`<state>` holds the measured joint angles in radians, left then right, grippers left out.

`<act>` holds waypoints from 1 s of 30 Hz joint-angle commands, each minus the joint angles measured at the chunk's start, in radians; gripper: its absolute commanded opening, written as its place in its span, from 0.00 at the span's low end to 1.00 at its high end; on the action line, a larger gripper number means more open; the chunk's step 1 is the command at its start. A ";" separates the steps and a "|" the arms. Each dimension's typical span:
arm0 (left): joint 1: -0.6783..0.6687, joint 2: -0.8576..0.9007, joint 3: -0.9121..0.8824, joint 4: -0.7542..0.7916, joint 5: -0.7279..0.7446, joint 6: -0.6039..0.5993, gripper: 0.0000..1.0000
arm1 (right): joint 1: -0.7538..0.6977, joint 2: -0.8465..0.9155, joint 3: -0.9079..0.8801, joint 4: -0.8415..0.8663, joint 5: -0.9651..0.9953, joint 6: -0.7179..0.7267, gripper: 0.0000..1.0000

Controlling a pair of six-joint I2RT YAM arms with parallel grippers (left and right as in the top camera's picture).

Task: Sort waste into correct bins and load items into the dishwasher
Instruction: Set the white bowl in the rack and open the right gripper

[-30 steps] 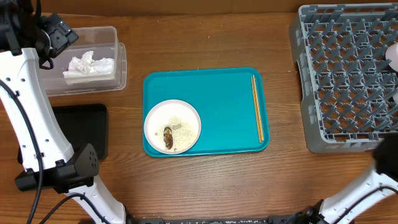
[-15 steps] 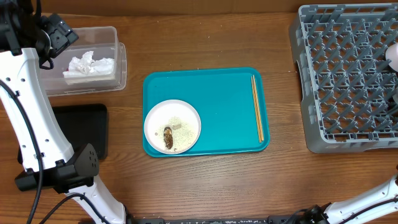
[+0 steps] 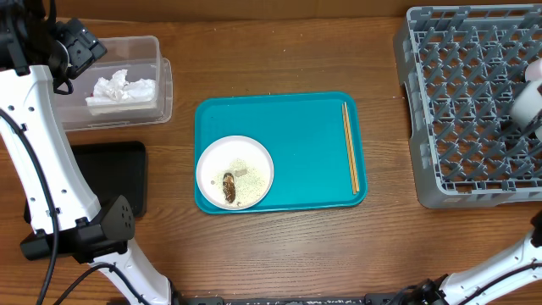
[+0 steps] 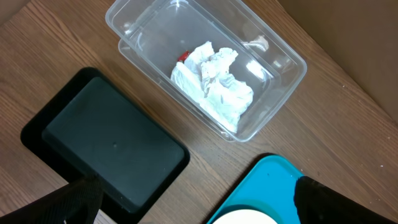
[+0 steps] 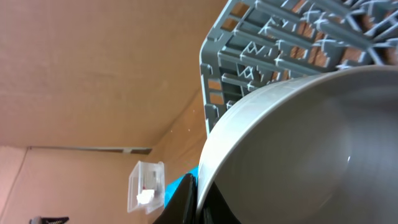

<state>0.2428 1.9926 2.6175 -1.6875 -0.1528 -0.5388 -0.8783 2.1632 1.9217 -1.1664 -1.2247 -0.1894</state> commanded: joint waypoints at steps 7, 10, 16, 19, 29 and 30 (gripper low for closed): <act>0.004 0.010 0.002 -0.002 0.005 0.023 1.00 | 0.067 -0.006 0.000 0.043 0.275 0.115 0.04; 0.004 0.010 0.002 -0.002 0.005 0.023 1.00 | 0.067 -0.006 0.000 0.039 0.268 0.114 0.04; 0.004 0.010 0.002 -0.002 0.005 0.023 1.00 | 0.079 -0.006 0.000 0.052 0.073 0.077 0.04; 0.004 0.010 0.002 -0.002 0.005 0.023 1.00 | 0.093 -0.006 0.000 0.058 0.060 0.077 0.04; 0.004 0.010 0.002 -0.002 0.005 0.023 1.00 | 0.092 -0.006 -0.001 0.033 0.259 0.099 0.04; 0.004 0.010 0.002 -0.002 0.005 0.023 1.00 | 0.088 -0.006 -0.001 0.037 0.264 0.118 0.04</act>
<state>0.2428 1.9926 2.6175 -1.6875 -0.1528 -0.5388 -0.7734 2.1632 1.9221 -1.1294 -1.0161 -0.1001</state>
